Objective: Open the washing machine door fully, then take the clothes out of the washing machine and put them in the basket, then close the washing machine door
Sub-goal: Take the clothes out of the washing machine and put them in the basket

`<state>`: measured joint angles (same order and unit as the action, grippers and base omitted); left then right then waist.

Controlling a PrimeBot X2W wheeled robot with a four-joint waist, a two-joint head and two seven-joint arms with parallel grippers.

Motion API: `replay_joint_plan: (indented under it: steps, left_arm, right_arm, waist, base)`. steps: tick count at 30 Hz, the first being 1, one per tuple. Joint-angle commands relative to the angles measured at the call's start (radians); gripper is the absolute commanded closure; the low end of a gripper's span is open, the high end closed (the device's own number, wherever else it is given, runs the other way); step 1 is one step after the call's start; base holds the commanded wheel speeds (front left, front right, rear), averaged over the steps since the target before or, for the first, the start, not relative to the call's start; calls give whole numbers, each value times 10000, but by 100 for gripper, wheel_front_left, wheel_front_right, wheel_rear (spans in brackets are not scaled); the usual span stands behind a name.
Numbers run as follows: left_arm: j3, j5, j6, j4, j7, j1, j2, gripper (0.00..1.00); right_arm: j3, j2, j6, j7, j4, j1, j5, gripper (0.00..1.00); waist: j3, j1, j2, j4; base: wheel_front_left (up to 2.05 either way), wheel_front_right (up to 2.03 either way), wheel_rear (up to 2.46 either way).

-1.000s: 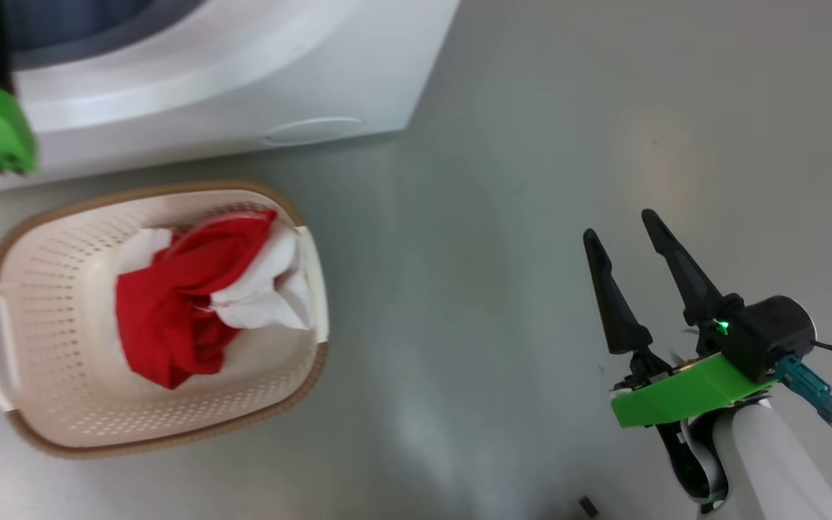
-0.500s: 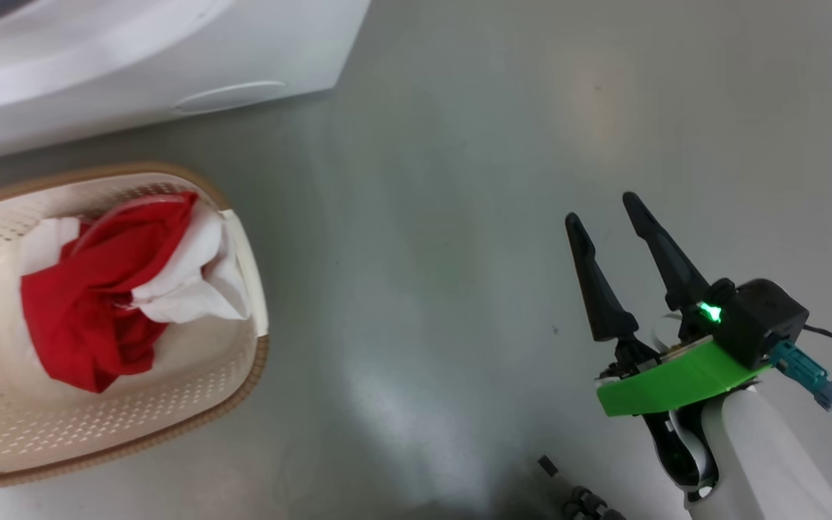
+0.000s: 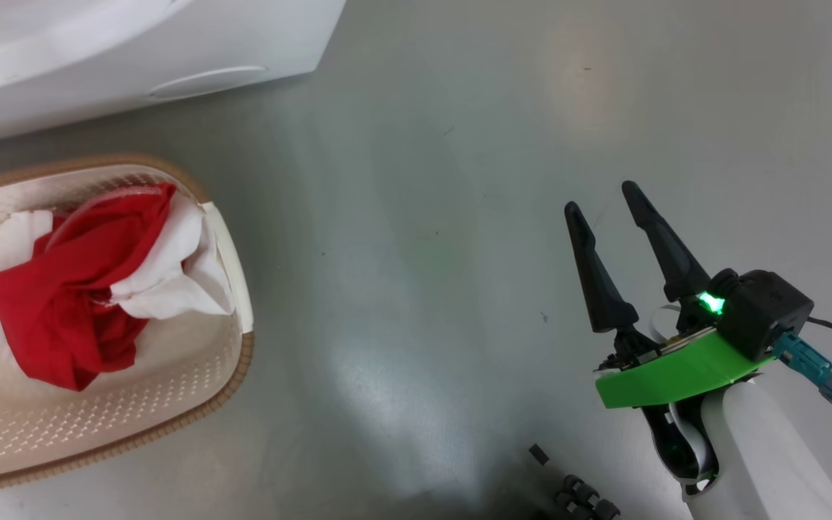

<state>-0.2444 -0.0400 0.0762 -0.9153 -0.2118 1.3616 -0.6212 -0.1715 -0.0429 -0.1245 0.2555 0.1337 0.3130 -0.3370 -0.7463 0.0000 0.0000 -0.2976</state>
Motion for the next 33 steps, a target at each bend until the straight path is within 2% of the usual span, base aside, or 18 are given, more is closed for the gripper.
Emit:
replay_joint_plan:
  steps: [1,2,4,5,6,12,19,33]
  left_arm:
    - [117,212,-243,172,-181,173,-845,0]
    - [32,304,-298,185,-321,185,-874,8]
    - [-108,434,-349,239,-552,220,-920,55]
    - [-175,489,-360,279,-630,230,-940,75]
    - [-211,504,-361,318,-685,240,-949,100]
    - [-474,625,-283,500,-779,285,-1064,100]
    - [-604,505,-152,383,-202,389,-1060,100]
    - [-444,-286,-152,-307,1688,408,-200,100]
  right_arm:
    - [-176,-73,-62,62,-202,-92,-93,0]
    - [-174,-73,-62,62,-198,-83,-91,0]
    - [-170,-73,-62,62,-193,-61,-91,0]
    - [-166,-73,-62,62,-193,-50,-95,0]
    - [-161,-73,-62,62,-191,-40,-95,0]
    - [-144,-73,-62,62,-141,15,-93,0]
    - [-124,-73,-62,62,-68,47,-56,0]
    - [-58,-73,-62,62,82,-124,185,0]
  waist:
    - [-5,0,0,25]
    - [-5,0,0,39]
    - [-10,0,0,57]
    - [-8,0,0,63]
    - [-9,0,0,68]
    - [11,0,0,88]
    - [121,0,0,162]
    - [870,0,0,517]
  base:
    - [0,0,0]
    - [0,0,0]
    - [0,0,0]
    - [0,0,0]
    - [0,0,0]
    - [0,0,0]
    - [0,0,0]
    - [0,0,0]
